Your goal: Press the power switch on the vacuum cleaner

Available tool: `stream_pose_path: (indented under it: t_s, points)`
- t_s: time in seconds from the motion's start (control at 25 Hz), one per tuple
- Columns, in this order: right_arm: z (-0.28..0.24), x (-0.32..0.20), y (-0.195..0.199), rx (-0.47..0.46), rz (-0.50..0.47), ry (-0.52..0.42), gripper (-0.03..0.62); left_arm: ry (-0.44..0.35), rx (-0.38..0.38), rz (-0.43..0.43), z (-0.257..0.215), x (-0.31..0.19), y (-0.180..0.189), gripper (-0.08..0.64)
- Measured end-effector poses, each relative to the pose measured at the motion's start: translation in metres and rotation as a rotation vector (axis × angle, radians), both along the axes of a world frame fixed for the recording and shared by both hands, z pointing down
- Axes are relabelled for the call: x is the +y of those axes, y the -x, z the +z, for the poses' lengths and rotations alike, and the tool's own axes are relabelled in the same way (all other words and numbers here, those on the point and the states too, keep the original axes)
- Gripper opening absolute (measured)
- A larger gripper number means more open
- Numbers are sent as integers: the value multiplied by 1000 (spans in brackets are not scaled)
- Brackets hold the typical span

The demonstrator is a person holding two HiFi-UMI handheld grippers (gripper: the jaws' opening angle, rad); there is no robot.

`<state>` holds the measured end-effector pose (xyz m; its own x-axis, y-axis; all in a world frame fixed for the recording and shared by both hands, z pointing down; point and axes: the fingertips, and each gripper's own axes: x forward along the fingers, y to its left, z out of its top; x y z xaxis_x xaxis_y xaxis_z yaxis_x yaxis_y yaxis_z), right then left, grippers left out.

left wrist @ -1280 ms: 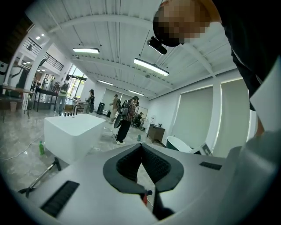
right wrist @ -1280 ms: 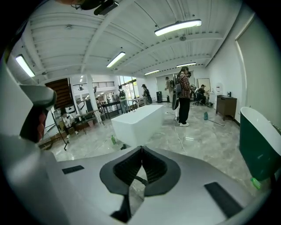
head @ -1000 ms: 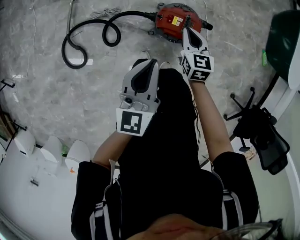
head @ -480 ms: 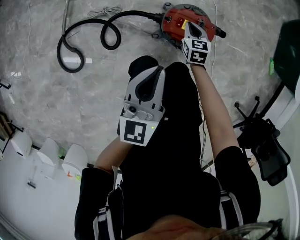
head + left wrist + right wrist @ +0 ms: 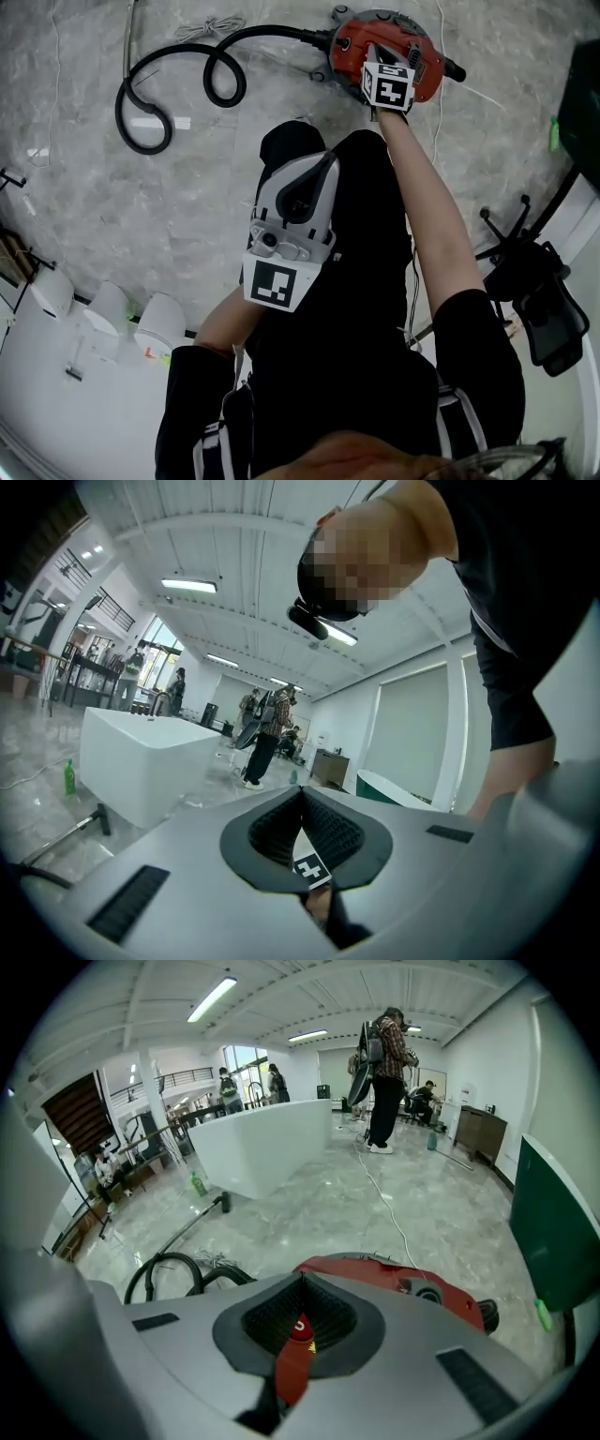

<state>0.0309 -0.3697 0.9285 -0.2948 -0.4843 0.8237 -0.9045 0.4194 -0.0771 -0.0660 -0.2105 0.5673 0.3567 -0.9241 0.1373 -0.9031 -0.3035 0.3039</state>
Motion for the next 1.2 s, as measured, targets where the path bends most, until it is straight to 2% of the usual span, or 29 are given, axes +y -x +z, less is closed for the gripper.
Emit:
stream_pose_path:
  t_s: [0.16,0.4,0.64,0.84,1.0,1.2]
  points:
    - [26,-2,-6,19,31,49,17,9,3,-19,8,0,5,18]
    - [39,-2,-7,-34,117,121,17,27,-3,-41,14,4,10,18]
    - [45,-1,-5,-32,78,95,17,40,0,-50,14,7,8,18]
    - [47,-4,-4,-43,61,113,17,71,17,-44,12,15,1,18]
    - [47,-4,-5,-63,77,133,17,62,-2,-1,6,20,-6,18]
    - [43,-1,-8,-48,98,165,17,74,-13,-5,0,18,0,18]
